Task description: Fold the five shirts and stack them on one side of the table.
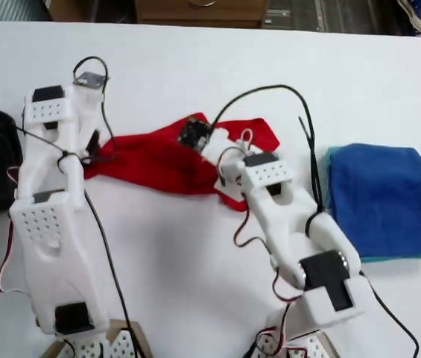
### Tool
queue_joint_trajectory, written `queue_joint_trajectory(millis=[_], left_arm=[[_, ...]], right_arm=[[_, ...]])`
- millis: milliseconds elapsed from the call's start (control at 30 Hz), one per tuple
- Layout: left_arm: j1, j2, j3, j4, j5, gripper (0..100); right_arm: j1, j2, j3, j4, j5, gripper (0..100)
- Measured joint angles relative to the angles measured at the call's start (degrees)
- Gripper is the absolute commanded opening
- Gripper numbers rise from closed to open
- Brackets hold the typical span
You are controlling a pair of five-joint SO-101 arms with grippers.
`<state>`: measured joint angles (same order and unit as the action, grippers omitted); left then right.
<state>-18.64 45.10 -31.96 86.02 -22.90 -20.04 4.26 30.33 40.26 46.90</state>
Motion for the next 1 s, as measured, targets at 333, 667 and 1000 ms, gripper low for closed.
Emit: queue_joint_trajectory(millis=[333,667,1000], left_arm=[[0.00,0.00,0.00,0.00,0.00,2],[0.00,0.00,0.09,-0.88,0.00,2],[0.00,0.00,0.09,-0.88,0.00,2]], right_arm=[[3.52,-1.85,-2.99,3.96,0.00,2.0],[4.04,-9.32,-2.99,9.32,0.00,2.0],[-1.58,-9.32,-2.99,15.12,-1.76,21.4]])
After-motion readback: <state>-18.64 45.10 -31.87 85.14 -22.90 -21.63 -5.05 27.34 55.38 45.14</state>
